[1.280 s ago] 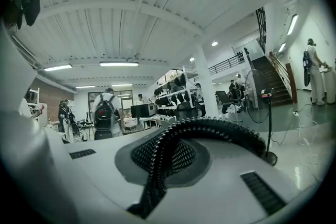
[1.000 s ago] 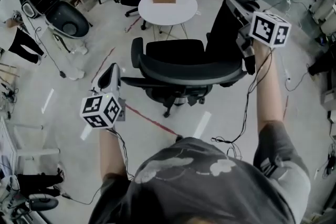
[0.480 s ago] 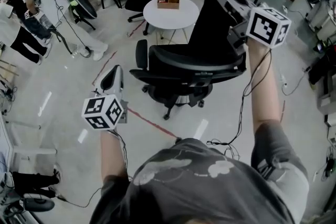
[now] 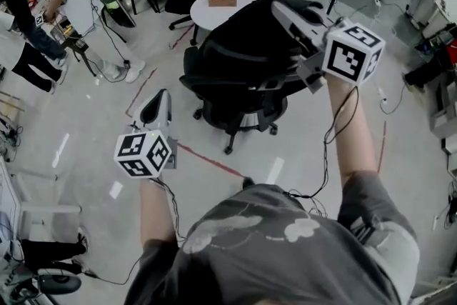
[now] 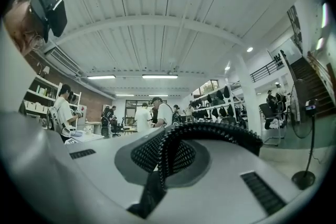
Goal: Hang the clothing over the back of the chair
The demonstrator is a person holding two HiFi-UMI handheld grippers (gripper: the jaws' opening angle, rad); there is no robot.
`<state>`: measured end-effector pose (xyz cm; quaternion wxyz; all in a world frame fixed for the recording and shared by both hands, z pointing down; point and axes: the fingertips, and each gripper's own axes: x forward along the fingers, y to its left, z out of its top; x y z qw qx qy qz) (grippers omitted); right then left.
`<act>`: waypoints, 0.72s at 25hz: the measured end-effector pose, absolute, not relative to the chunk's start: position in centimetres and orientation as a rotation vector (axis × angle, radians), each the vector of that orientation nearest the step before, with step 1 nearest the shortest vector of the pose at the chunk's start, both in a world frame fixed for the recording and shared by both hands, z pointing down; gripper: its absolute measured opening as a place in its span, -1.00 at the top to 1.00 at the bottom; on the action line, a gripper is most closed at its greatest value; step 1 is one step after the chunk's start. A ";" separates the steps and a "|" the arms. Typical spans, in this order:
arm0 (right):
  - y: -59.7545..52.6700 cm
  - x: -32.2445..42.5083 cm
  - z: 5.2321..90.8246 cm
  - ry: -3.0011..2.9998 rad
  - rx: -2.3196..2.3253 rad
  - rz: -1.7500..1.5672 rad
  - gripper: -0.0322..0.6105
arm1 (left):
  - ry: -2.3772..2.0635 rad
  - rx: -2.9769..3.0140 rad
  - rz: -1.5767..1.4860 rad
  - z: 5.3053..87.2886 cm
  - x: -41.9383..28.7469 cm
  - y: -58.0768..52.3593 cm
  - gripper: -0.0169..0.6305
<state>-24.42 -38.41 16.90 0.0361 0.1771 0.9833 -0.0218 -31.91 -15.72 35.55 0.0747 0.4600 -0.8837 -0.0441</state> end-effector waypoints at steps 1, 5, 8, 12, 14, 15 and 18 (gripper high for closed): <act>-37.9 -23.7 17.2 3.018 0.536 -0.075 0.92 | -2.648 1.388 -0.132 35.7 -31.3 -15.2 0.94; -35.5 -21.2 18.6 3.021 0.493 -0.087 0.92 | -2.629 1.404 -0.135 36.3 -28.8 -12.6 0.94; -33.7 -19.2 20.5 3.055 0.420 -0.078 0.92 | -2.610 1.411 -0.139 36.9 -26.9 -10.2 0.94; -31.2 -15.1 22.4 3.063 0.365 -0.042 0.92 | -2.577 1.435 -0.145 37.9 -23.9 -7.9 0.94; -30.0 -13.0 22.6 3.053 0.353 -0.036 0.92 | -2.560 1.446 -0.150 38.3 -22.3 -6.9 0.94; -29.5 -12.0 22.6 3.051 0.341 -0.038 0.92 | -2.550 1.453 -0.153 38.5 -21.6 -6.5 0.94; -28.3 -9.5 22.9 3.050 0.312 -0.058 0.92 | -2.517 1.478 -0.159 38.9 -19.5 -5.6 0.94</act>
